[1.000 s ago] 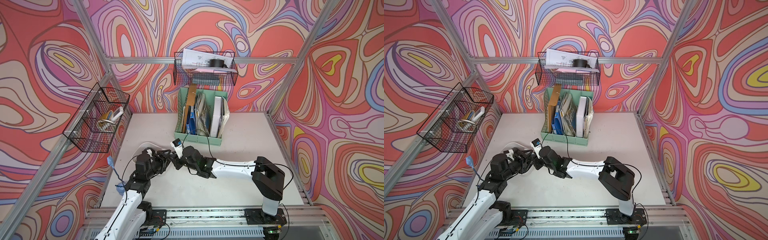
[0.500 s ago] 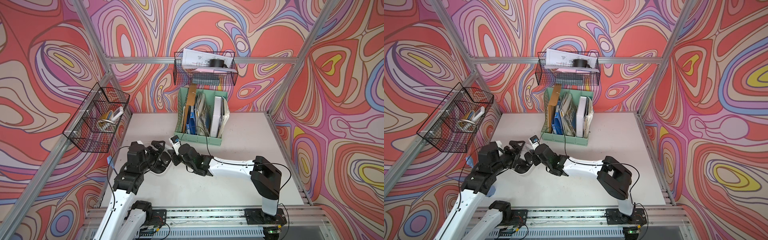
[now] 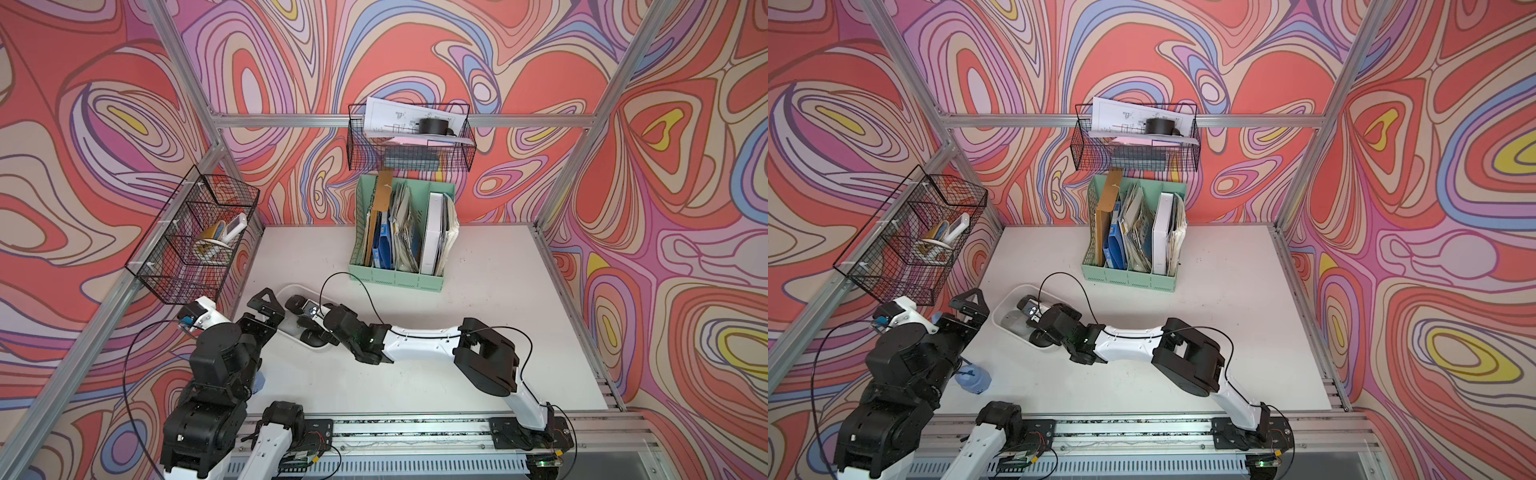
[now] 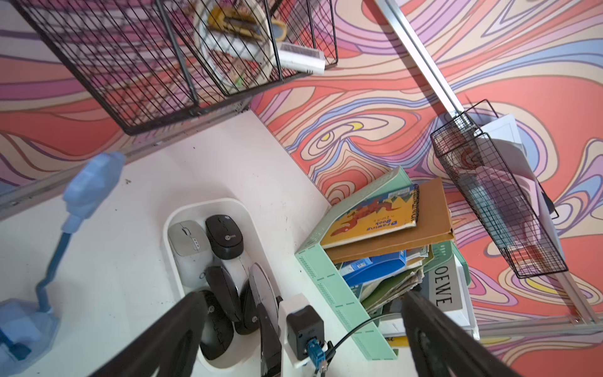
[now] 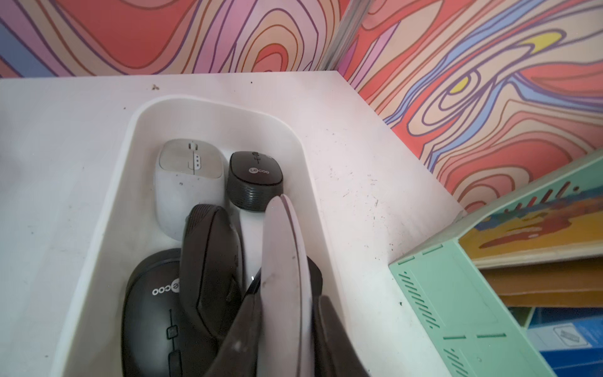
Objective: Put the mouse in the storage box
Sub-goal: Place the mouse in the storage box.
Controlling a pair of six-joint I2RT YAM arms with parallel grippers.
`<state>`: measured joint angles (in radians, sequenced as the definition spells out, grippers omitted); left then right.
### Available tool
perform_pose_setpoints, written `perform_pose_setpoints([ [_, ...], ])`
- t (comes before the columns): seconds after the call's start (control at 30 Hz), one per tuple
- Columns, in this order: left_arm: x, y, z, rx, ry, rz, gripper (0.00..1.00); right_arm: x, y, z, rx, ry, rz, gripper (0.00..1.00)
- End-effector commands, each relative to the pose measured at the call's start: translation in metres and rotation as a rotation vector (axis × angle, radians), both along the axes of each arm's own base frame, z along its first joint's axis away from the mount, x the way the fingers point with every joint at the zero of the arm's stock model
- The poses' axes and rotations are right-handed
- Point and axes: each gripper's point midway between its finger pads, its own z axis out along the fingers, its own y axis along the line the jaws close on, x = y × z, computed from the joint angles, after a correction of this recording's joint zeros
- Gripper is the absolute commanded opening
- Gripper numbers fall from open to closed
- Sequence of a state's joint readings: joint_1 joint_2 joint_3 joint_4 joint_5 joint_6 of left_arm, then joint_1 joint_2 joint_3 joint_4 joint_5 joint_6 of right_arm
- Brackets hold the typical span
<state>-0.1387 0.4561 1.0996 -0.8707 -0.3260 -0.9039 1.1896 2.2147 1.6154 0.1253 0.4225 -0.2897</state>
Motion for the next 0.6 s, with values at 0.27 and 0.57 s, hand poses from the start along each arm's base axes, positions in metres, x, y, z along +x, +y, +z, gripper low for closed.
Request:
perform_pose_setpoints([
  [0.27, -0.022, 0.022, -0.004, 0.129, 0.041, 0.085, 0.99, 0.014, 0.03, -0.017, -0.277, -0.309, 0.066, 0.09],
  [0.57, -0.023, 0.025, -0.006, 0.151, 0.048, 0.099, 0.99, 0.012, 0.039, -0.036, -0.357, -0.357, 0.099, 0.38],
])
